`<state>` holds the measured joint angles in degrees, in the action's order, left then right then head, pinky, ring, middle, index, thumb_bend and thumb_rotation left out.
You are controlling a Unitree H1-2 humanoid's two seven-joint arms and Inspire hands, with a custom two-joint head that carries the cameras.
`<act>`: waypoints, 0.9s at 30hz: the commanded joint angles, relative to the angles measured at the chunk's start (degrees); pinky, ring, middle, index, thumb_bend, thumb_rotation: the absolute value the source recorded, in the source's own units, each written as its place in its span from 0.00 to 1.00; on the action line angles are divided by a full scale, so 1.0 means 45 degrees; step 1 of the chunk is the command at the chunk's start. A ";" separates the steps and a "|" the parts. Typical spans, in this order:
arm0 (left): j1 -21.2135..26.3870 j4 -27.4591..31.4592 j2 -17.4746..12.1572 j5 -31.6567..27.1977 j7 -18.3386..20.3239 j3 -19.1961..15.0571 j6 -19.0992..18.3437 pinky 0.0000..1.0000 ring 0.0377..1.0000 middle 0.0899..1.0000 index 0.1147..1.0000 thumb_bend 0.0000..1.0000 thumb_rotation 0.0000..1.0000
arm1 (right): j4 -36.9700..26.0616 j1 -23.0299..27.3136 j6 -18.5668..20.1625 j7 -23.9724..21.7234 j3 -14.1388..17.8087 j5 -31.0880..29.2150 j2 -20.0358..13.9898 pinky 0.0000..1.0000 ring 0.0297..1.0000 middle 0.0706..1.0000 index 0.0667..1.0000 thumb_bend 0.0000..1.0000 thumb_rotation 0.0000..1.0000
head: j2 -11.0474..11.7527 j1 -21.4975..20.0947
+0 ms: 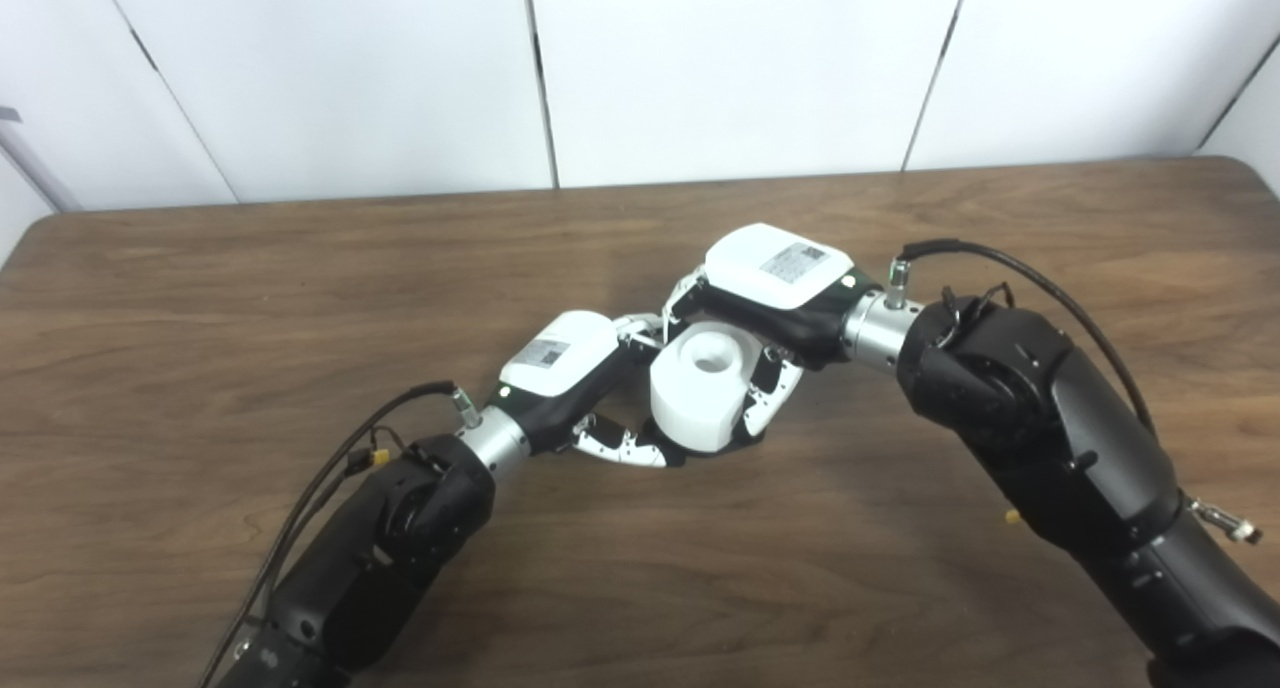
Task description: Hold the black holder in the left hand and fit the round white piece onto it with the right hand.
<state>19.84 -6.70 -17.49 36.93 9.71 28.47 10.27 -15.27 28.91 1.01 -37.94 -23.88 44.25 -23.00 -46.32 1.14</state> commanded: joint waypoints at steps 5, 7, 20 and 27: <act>-0.0474 -0.0285 -0.0342 0.0063 0.1141 0.0361 -0.0271 0.73 0.88 0.88 0.42 0.52 0.07 | 0.0119 -0.0010 -0.0021 -0.0064 0.0106 0.0228 -0.0385 0.63 0.75 0.70 0.45 0.52 0.14 | -0.0052 0.0003; -0.0476 -0.0279 -0.0322 0.0031 0.1155 0.0356 -0.0290 0.74 0.88 0.88 0.42 0.52 0.07 | 0.0114 -0.0036 -0.0026 -0.0054 0.0105 0.0234 -0.0386 0.63 0.75 0.70 0.45 0.52 0.14 | -0.0064 0.0025; -0.0456 -0.0340 -0.0261 0.0178 0.1011 0.0388 -0.0238 0.72 0.88 0.87 0.42 0.52 0.07 | 0.0094 -0.0030 0.0017 -0.0026 0.0134 0.0104 -0.0255 0.62 0.73 0.70 0.45 0.52 0.14 | -0.0043 0.0077; -0.0450 -0.0328 -0.0285 0.0215 0.1038 0.0407 -0.0261 0.72 0.88 0.87 0.42 0.52 0.07 | -0.0178 -0.0080 0.0447 -0.0157 0.0214 0.0139 -0.0119 0.59 0.72 0.74 0.83 0.84 0.12 | -0.0054 0.0058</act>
<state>19.94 -6.55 -17.46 37.07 9.69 28.53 10.23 -15.24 27.58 2.47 -38.53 -23.63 44.54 -22.97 -46.49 1.32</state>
